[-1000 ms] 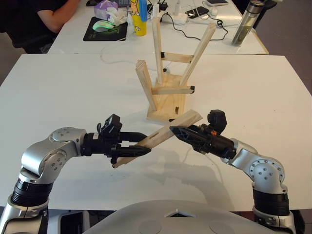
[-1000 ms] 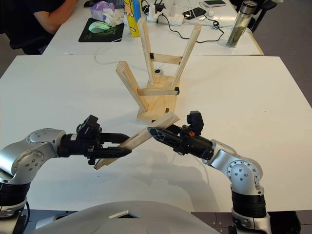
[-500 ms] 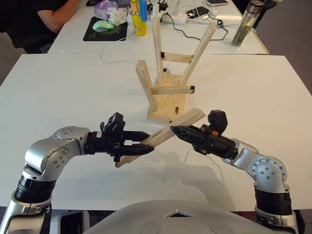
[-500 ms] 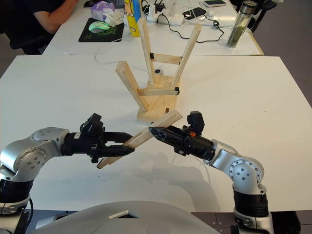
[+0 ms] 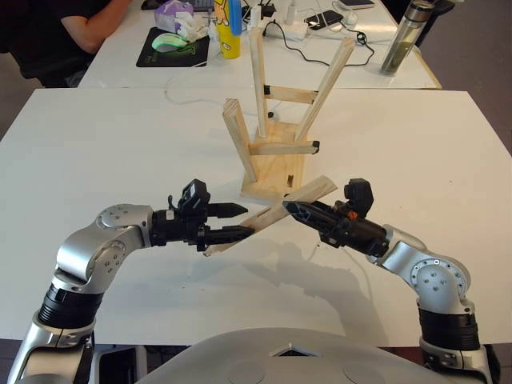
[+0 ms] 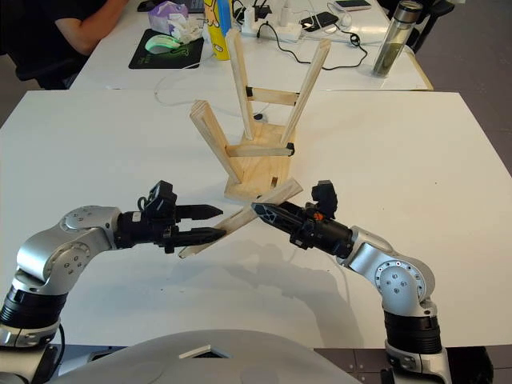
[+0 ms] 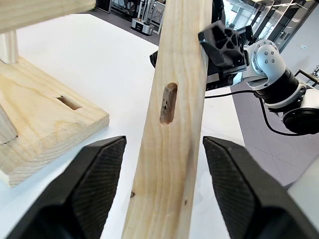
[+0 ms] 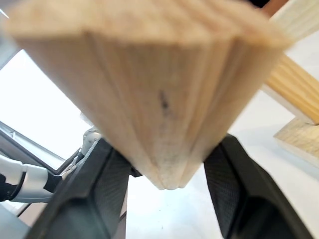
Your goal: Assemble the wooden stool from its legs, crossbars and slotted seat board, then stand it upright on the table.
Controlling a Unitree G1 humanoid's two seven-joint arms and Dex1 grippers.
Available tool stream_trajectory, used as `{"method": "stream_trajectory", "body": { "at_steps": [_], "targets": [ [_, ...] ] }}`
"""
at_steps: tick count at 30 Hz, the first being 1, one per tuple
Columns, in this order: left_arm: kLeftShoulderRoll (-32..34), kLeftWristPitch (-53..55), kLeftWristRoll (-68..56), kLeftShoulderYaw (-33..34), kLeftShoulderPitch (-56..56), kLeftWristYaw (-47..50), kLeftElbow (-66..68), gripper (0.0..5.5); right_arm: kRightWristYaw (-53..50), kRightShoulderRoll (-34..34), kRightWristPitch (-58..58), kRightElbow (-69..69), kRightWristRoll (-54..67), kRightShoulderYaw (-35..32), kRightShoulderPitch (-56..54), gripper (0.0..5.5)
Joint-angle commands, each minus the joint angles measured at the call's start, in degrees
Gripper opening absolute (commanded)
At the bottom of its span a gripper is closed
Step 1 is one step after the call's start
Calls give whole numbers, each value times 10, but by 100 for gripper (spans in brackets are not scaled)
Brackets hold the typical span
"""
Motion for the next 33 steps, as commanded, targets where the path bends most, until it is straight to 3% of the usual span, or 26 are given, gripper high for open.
{"method": "stream_trajectory", "body": {
  "at_steps": [1, 5, 9, 13, 20, 26, 33],
  "targets": [
    [-6, 9, -18, 15, -6, 6, -7, 346, 8, -3, -14, 6, -14, -4, -7, 210],
    [-7, 28, -57, 52, 0, 20, -7, 396, 31, -37, -20, 20, -38, -12, 3, 210],
    [-10, 41, -92, 92, 23, 42, -17, 400, 76, -103, -10, 39, -52, -47, 22, 210],
    [-20, 18, -61, 74, 49, 65, -37, 400, 120, -172, 8, 74, -45, -102, 23, 209],
    [-120, -120, 177, -50, 64, 246, -33, 306, 161, -240, 10, 159, -57, -148, -63, 209],
    [-205, -109, 266, -113, 58, 359, 8, 220, 201, -262, 16, 196, -73, -134, -120, 209],
    [-255, -89, 325, -161, 11, 398, 68, 123, 238, -277, 5, 235, -112, -117, -154, 209]
  ]
}}
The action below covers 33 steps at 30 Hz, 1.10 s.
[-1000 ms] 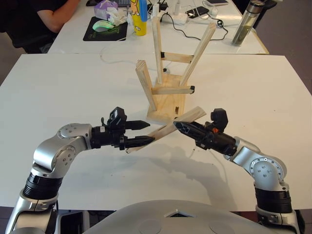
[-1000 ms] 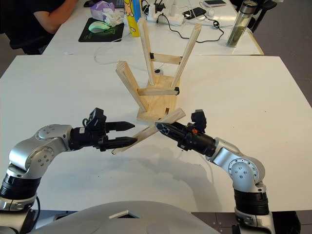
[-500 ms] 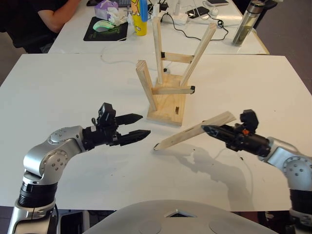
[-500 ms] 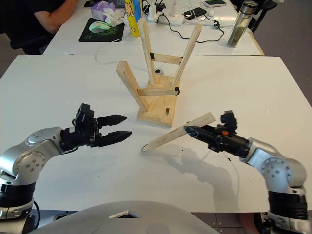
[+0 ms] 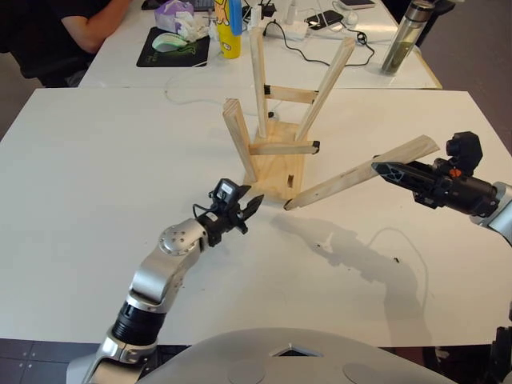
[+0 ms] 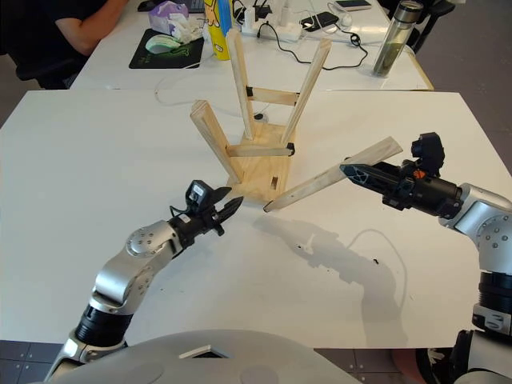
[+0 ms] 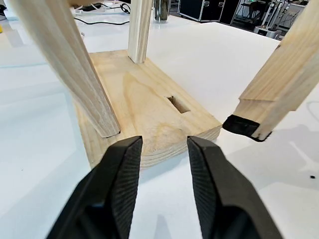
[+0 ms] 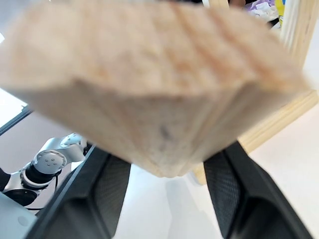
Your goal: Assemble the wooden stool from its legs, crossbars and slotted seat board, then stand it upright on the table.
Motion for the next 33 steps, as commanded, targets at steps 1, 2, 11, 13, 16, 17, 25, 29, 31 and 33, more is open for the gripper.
{"method": "stream_trajectory", "body": {
  "at_steps": [1, 2, 11, 13, 16, 17, 25, 29, 31, 33],
  "targets": [
    [-30, 3, 42, -29, -36, 24, 40, 104, 26, -15, -14, 24, -28, 12, -31, 209],
    [-40, 2, 51, -30, -42, 35, 50, 93, 30, -15, -16, 31, -33, 14, -40, 209],
    [-112, 23, 116, -33, -104, 107, 162, 0, 51, 4, -35, 74, -58, 23, -94, 209],
    [-113, 34, 121, -34, -108, 102, 183, 0, 51, 10, -48, 77, -67, 25, -99, 209],
    [-114, 43, 122, -31, -110, 90, 207, 0, 47, 18, -74, 84, -87, 27, -108, 209],
    [-112, 44, 124, -31, -112, 87, 211, 0, 46, 21, -84, 86, -94, 29, -110, 209],
    [-94, 50, 131, -43, -106, 50, 210, 0, 71, 42, -151, 114, -154, 70, -144, 209],
    [-79, 54, 134, -46, -101, 30, 202, 0, 97, 44, -179, 129, -188, 105, -162, 209],
    [-72, 57, 135, -46, -100, 22, 197, 0, 109, 46, -196, 140, -207, 124, -178, 209],
    [-66, 60, 134, -47, -101, 13, 193, 0, 118, 46, -209, 149, -223, 137, -194, 209]
  ]
}}
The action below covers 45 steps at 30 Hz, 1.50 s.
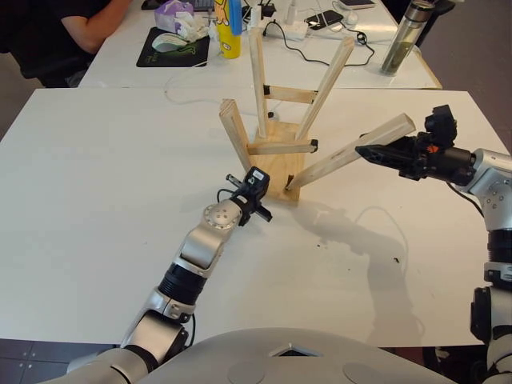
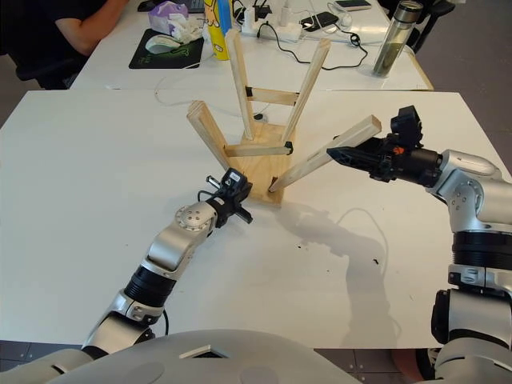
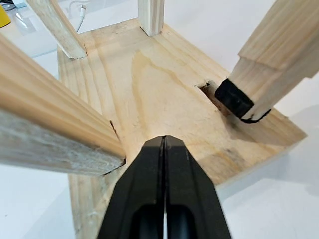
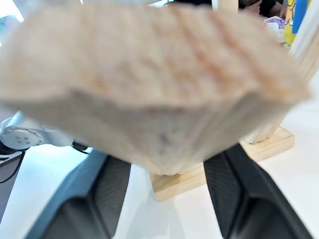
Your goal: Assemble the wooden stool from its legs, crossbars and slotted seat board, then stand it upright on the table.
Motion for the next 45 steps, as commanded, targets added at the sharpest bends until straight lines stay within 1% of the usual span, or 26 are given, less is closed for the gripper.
{"method": "stream_trajectory", "body": {
  "at_steps": [1, 10, 19, 22, 31, 38, 45],
  "targets": [
    [22, 39, 5, -11, 25, -25, 13, 0, 26, 0, -34, 24, -45, 36, -46, 209],
    [13, 52, 4, -11, 27, -26, 3, 0, 98, -2, -104, 135, -128, 97, -156, 208],
    [2, 57, 3, -11, 29, -24, 1, 0, 161, 23, -164, 207, -200, 165, -235, 208],
    [-2, 57, 3, -11, 28, -24, 2, 0, 163, 28, -167, 200, -205, 170, -229, 208],
    [-7, 61, 3, -11, 25, -26, 3, 0, 136, 33, -139, 117, -196, 172, -171, 208],
    [-12, 59, 3, -11, 19, -27, 10, 0, 102, 42, -122, 115, -218, 188, -200, 207],
    [-18, 54, 5, -14, 11, -29, 20, 0, 103, 49, -126, 122, -235, 207, -212, 207]
  ]
}}
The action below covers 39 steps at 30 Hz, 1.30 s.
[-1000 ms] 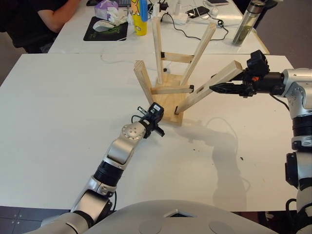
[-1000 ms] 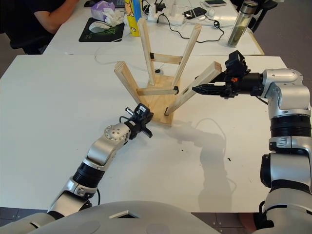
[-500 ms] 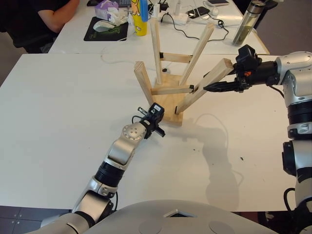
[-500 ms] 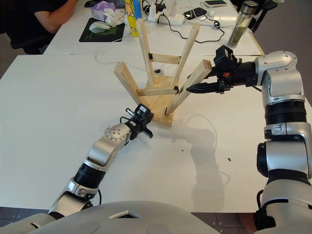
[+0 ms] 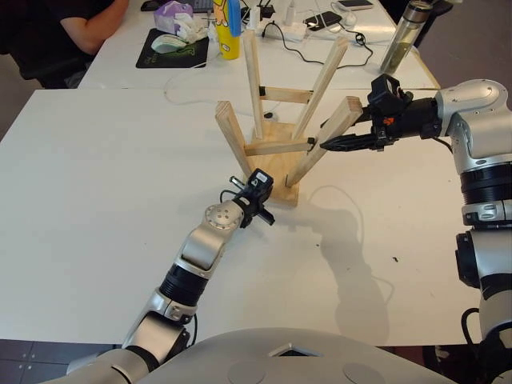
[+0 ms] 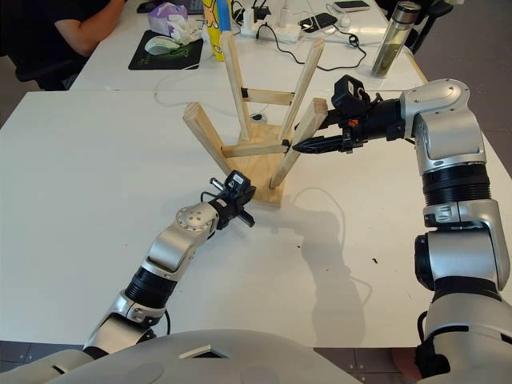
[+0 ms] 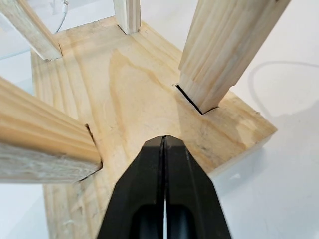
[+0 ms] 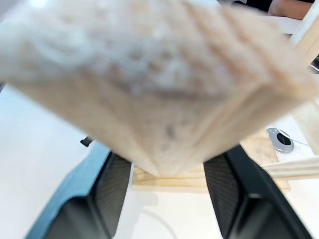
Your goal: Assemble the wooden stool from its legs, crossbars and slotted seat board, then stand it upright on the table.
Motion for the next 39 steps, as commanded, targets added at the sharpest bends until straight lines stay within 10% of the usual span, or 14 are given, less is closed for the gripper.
{"method": "stream_trajectory", "body": {
  "at_steps": [1, 12, 18, 39],
  "targets": [
    [0, 24, 0, -13, 12, -12, 29, 0, -15, 11, 8, -2, -40, 32, 22, 207],
    [69, -8, -25, -42, 34, -102, -140, 0, -26, 6, 15, -14, -42, 39, 52, 207],
    [69, 20, -92, 56, -12, -109, -293, 0, -34, 0, 22, -13, -45, 37, 51, 207],
    [38, 106, 7, -28, -90, 2, -142, 0, -35, 16, 31, -10, -46, 61, 41, 207]
  ]
}}
